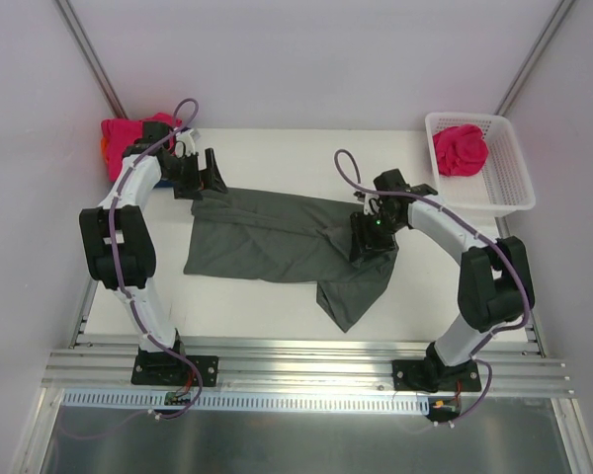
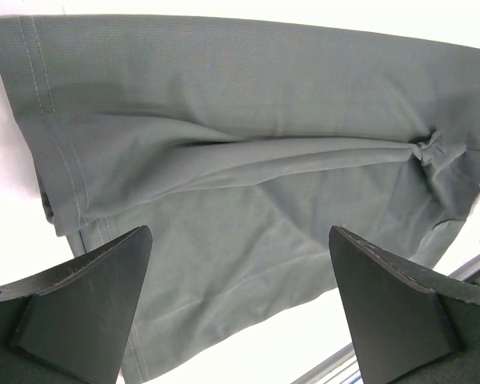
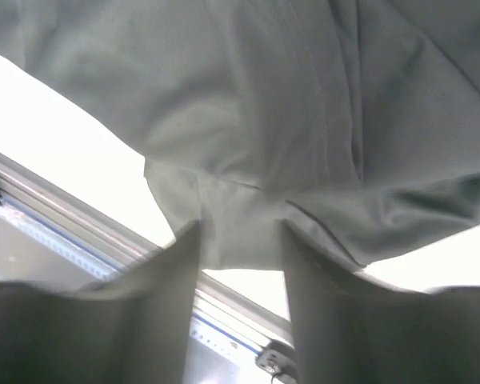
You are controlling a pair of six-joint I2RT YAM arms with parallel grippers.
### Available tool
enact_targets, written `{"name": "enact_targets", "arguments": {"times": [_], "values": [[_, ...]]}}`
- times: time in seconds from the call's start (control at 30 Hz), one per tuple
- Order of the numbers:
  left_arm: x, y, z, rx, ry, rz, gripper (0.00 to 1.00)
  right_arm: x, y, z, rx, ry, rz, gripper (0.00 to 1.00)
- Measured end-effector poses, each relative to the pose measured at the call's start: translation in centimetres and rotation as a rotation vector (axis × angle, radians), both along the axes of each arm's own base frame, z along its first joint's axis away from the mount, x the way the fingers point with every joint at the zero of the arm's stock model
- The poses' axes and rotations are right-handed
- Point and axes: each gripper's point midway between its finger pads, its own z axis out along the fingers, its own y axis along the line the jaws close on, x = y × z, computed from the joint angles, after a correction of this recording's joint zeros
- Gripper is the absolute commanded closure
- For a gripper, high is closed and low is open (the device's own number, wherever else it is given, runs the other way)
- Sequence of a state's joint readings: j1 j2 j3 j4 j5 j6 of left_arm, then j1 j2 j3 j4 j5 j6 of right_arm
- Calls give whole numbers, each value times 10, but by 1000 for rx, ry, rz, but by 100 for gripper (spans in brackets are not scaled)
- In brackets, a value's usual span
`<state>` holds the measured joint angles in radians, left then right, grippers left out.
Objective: Fold and stack the t-shirts
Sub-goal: Fold the flattened tshirt in 1/3 of the way
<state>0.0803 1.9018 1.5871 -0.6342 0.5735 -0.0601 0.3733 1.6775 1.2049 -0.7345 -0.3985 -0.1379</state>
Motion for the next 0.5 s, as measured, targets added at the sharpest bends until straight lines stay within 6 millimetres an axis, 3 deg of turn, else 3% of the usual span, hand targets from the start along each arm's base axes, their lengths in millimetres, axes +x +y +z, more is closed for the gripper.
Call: {"name": "enact_targets", "arguments": {"times": [0.2,0.37,0.5], "values": [[0,0,0,-3,2,3,6,24,-7,19,3,-86,-36,43],[0,-1,0,-5,4,5,6,69,-2,33,21,-166,-62,44],[0,0,1,-4,3,6,6,101,8,26,26,-181,-62,45]]}}
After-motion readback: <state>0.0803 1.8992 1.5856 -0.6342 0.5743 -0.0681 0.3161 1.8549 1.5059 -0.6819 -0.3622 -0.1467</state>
